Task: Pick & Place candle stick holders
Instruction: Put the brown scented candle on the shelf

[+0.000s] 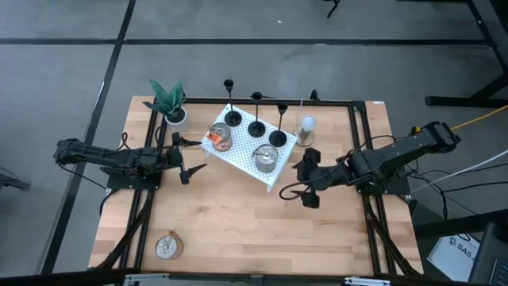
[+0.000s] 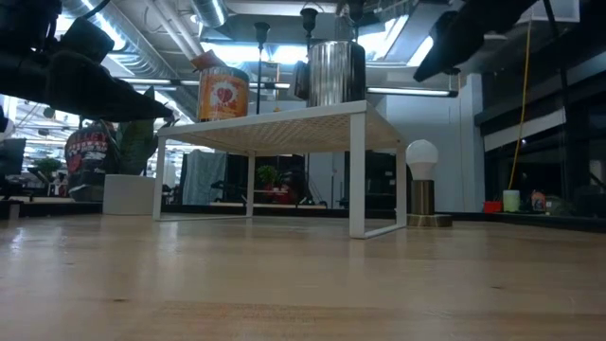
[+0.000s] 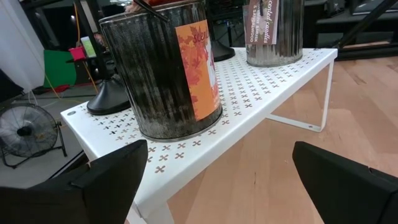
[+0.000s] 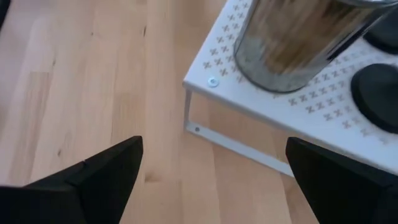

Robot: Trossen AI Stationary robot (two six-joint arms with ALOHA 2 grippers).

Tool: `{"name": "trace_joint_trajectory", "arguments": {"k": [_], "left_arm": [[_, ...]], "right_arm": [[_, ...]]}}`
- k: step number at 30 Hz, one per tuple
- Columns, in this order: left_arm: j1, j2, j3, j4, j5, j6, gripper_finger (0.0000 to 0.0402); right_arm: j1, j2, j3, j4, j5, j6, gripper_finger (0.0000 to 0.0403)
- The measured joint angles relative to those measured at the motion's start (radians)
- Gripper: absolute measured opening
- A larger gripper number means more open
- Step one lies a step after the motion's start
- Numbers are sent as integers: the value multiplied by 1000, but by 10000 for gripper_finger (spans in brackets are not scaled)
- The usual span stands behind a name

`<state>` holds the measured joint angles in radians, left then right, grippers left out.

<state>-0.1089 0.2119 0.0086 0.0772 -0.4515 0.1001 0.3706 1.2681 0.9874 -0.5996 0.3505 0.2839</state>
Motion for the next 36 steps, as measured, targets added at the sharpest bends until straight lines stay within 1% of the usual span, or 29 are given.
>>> {"name": "trace_joint_trajectory", "arguments": {"k": [5, 10, 18, 21, 26, 30, 36], "left_arm": [[0, 0, 0, 0, 0, 0, 400], [0, 0, 0, 0, 0, 0, 400], [0, 0, 0, 0, 0, 0, 400], [0, 0, 0, 0, 0, 0, 400], [0, 0, 0, 0, 0, 0, 400], [0, 0, 0, 0, 0, 0, 400], [0, 0, 0, 0, 0, 0, 400]], "right_arm": [[0, 0, 0, 42, 31, 0, 400], [8, 0, 0, 58, 90, -31, 400], [85, 0, 0, 61, 258, -23, 400], [102, 0, -6, 75, 297, -26, 400], [104, -5, -105, 229, 332, -37, 400], [101, -29, -210, 432, 353, -114, 400], [73, -65, -344, 710, 351, -222, 399]]}}
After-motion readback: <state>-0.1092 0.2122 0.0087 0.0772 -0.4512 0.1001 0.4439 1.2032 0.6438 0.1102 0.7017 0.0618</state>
